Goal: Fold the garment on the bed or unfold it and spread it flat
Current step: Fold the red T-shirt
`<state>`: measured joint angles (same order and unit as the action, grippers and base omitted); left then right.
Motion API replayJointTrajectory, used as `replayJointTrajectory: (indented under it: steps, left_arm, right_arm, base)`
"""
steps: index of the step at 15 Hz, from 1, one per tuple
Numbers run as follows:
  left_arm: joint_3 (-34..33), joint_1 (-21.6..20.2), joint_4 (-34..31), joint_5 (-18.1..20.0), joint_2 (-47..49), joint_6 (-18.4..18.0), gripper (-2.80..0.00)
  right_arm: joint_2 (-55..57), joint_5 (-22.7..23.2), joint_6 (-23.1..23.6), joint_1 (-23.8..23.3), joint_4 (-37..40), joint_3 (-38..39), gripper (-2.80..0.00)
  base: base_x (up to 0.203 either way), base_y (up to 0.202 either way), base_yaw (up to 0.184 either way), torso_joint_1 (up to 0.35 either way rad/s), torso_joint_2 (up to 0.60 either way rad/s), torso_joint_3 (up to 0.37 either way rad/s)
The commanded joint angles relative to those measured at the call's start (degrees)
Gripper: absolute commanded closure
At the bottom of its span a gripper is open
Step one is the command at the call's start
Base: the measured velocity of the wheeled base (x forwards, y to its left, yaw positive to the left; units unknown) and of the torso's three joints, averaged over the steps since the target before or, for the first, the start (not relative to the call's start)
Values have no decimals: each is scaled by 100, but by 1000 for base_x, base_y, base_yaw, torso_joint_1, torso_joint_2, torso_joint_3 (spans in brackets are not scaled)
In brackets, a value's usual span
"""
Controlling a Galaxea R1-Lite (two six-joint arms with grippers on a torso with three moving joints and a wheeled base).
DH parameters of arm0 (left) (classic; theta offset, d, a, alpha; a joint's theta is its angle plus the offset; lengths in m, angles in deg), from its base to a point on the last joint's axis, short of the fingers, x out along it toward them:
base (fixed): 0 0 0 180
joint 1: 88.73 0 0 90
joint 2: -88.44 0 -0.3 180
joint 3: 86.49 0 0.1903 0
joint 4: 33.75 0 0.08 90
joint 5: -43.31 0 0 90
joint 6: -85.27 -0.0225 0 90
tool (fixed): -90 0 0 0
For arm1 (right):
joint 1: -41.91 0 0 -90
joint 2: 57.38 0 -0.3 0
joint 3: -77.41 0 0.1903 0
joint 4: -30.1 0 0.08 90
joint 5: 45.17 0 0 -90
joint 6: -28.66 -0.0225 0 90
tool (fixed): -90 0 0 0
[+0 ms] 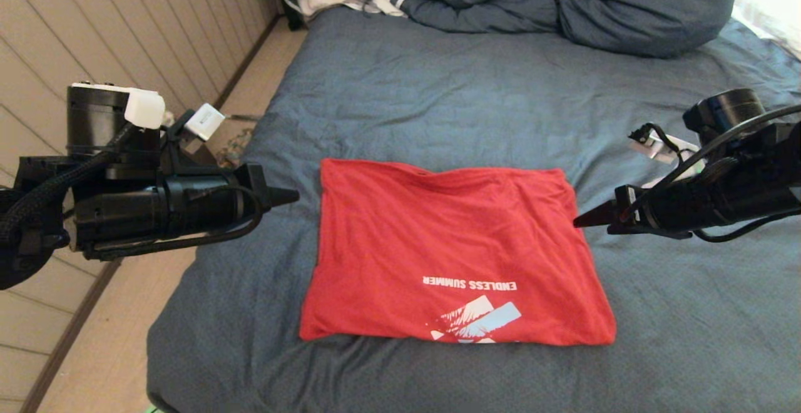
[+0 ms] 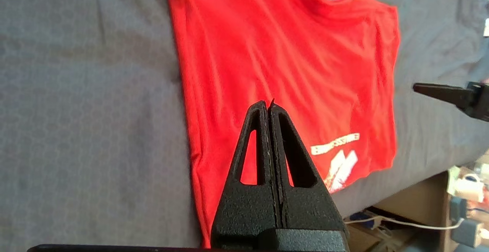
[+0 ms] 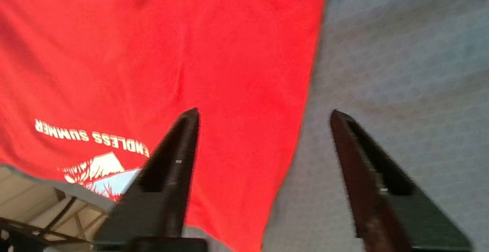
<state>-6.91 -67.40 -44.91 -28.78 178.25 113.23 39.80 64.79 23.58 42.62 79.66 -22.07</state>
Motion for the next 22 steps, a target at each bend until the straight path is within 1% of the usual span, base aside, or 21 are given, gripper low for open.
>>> replayJointTrajectory:
  steps: [1,3,5,9,10,13,15,18,22]
  left_arm:
    - [160,2,7,3,271,0,0]
    - [407,2,-1,-6,490,-25,0]
    - [488,2,25,2,659,-15,0]
    - [160,3,60,-5,651,6,0]
    - [81,2,163,-7,636,7,0]
    - [-116,2,531,2,608,16,0]
    - [-145,2,552,5,608,16,0]
    - [-216,2,554,2,591,24,0]
    - [-304,2,581,11,462,25,0]
  right_arm:
    - [-99,17,4,17,12,249,-280]
    - [-168,21,6,26,-64,472,-280]
    - [-155,26,-3,27,-266,520,-280]
    - [45,21,11,214,-291,619,-280]
    - [99,17,15,267,-303,660,-280]
    - [138,0,32,344,-744,932,-280]
    - [303,8,27,346,-1096,1063,-280]
    - [453,-9,8,543,-1143,1081,-280]
    - [515,-15,-66,972,-1140,1150,-280]
  base:
    - [0,0,0,0,0,0]
    - [0,0,0,0,0,0]
    - [0,0,0,0,0,0]
    - [0,0,0,0,0,0]
    - [0,0,0,0,0,0]
    - [0,0,0,0,0,0]
    - [0,0,0,0,0,0]
    - [0,0,0,0,0,0]
    - [0,0,0,0,0,0]
